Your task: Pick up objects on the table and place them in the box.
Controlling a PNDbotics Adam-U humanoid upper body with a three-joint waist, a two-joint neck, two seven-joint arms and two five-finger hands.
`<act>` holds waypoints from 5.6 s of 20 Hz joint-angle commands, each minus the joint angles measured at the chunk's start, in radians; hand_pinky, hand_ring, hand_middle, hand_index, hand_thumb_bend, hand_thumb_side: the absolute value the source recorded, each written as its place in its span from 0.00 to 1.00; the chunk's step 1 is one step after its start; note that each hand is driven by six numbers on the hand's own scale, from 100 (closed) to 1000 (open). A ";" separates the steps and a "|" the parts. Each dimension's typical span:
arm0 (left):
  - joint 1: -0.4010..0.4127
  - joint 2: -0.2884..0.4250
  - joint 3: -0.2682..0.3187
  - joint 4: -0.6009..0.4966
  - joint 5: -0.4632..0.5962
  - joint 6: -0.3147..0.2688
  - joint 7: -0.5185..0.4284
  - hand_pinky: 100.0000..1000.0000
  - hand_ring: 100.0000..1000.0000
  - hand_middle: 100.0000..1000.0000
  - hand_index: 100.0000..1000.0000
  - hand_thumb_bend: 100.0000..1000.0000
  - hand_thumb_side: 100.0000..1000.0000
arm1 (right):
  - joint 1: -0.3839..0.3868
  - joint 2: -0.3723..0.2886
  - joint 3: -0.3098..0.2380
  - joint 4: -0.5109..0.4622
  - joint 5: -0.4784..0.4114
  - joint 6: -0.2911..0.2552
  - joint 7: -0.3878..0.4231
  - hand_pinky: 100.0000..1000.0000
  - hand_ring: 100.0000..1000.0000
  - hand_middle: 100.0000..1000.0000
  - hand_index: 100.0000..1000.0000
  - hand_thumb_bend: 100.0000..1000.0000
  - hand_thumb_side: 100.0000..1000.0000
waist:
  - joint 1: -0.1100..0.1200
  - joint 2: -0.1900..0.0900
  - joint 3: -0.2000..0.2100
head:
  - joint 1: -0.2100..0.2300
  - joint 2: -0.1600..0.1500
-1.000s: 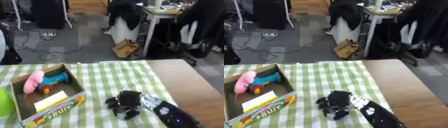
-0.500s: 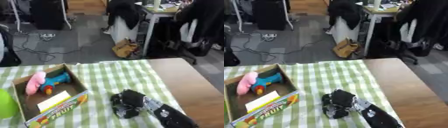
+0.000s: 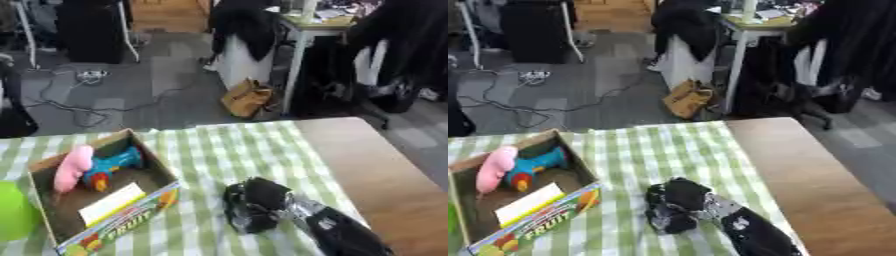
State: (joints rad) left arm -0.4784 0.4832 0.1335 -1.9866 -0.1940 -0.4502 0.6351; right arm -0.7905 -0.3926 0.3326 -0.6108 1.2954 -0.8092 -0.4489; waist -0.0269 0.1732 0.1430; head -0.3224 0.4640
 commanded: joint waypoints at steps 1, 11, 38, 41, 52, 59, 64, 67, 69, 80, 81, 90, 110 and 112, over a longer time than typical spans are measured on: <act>-0.011 0.016 0.009 -0.013 -0.002 -0.004 0.006 0.88 0.90 0.86 0.87 0.11 1.00 | 0.004 -0.014 0.027 0.039 -0.035 -0.098 0.019 0.00 0.00 0.00 0.08 0.00 0.91 | 0.017 0.000 -0.002 | 0.000 0.005; -0.006 0.023 0.005 -0.013 0.000 -0.001 -0.001 0.88 0.90 0.86 0.87 0.11 1.00 | -0.081 -0.093 0.103 -0.111 -0.358 -0.095 0.342 0.00 0.00 0.00 0.08 0.00 0.93 | -0.002 -0.023 -0.012 | 0.011 0.015; -0.006 0.027 -0.003 -0.013 -0.001 -0.008 -0.009 0.88 0.90 0.86 0.87 0.12 1.00 | -0.429 -0.113 0.167 -0.434 -0.946 0.273 1.061 0.00 0.00 0.00 0.07 0.00 0.92 | -0.052 -0.060 0.013 | 0.034 0.028; -0.011 0.019 -0.005 -0.013 0.002 -0.010 -0.010 0.88 0.90 0.86 0.87 0.11 1.00 | -0.466 -0.057 0.141 -0.405 -0.913 0.278 1.041 0.00 0.00 0.00 0.07 0.00 0.92 | -0.052 -0.056 0.033 | 0.011 0.023; -0.060 -0.002 -0.012 -0.013 0.016 -0.017 -0.017 0.89 0.90 0.86 0.87 0.11 1.00 | -0.524 0.118 0.023 -0.231 -0.677 0.238 0.882 0.00 0.00 0.00 0.07 0.00 0.93 | -0.056 -0.007 0.136 | -0.082 0.009; -0.079 -0.023 -0.019 -0.013 0.031 -0.023 -0.025 0.89 0.90 0.86 0.87 0.11 1.00 | -0.510 0.253 -0.069 -0.198 -0.346 0.256 0.662 0.00 0.00 0.00 0.07 0.00 0.91 | -0.035 0.007 0.195 | -0.150 -0.009; -0.089 -0.035 -0.019 -0.013 0.038 -0.026 -0.028 0.89 0.90 0.86 0.87 0.11 1.00 | -0.463 0.330 -0.119 -0.140 -0.072 0.270 0.483 0.00 0.00 0.00 0.06 0.00 0.90 | -0.022 0.022 0.221 | -0.186 -0.031; -0.095 -0.040 -0.019 -0.013 0.041 -0.027 -0.029 0.89 0.90 0.86 0.87 0.11 1.00 | -0.439 0.360 -0.133 -0.108 0.052 0.271 0.383 0.00 0.00 0.00 0.06 0.00 0.89 | -0.019 0.032 0.223 | -0.196 -0.049; -0.098 -0.043 -0.018 -0.013 0.042 -0.028 -0.029 0.89 0.90 0.86 0.87 0.11 1.00 | -0.427 0.373 -0.144 -0.087 0.106 0.271 0.330 0.00 0.00 0.00 0.06 0.00 0.89 | -0.017 0.037 0.226 | -0.201 -0.057; -0.083 -0.043 -0.011 -0.013 0.040 -0.025 -0.025 0.89 0.90 0.86 0.87 0.11 1.00 | -0.409 0.380 -0.150 -0.054 0.305 0.243 0.133 0.00 0.00 0.00 0.05 0.00 0.87 | -0.006 0.038 0.215 | -0.181 -0.085; -0.078 -0.042 -0.010 -0.013 0.040 -0.024 -0.024 0.89 0.90 0.86 0.87 0.11 1.00 | -0.408 0.380 -0.148 -0.057 0.328 0.246 0.105 0.00 0.00 0.00 0.05 0.00 0.87 | -0.003 0.035 0.210 | -0.176 -0.087; -0.064 -0.041 -0.005 -0.013 0.036 -0.020 -0.022 0.88 0.90 0.86 0.87 0.11 1.00 | -0.396 0.381 -0.176 -0.039 0.373 0.365 -0.085 0.00 0.00 0.00 0.05 0.00 0.83 | 0.018 0.023 0.188 | -0.152 -0.096; -0.142 -0.069 -0.011 -0.013 0.053 -0.041 -0.033 0.88 0.90 0.86 0.87 0.11 1.00 | -0.404 0.368 -0.293 0.090 0.488 0.586 -0.310 0.00 0.00 0.00 0.05 0.00 0.85 | 0.021 0.100 0.255 | -0.224 -0.196; -0.153 -0.073 -0.013 -0.013 0.055 -0.043 -0.035 0.88 0.90 0.86 0.87 0.11 1.00 | -0.412 0.365 -0.304 0.094 0.490 0.593 -0.309 0.00 0.00 0.00 0.06 0.00 0.86 | 0.018 0.111 0.269 | -0.246 -0.209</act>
State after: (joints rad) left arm -0.6145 0.3971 0.1192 -1.9867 -0.1432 -0.4854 0.5985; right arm -1.1788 -0.0159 0.0374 -0.5171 1.7772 -0.2230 -0.7570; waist -0.0219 0.2826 0.4129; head -0.5564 0.2742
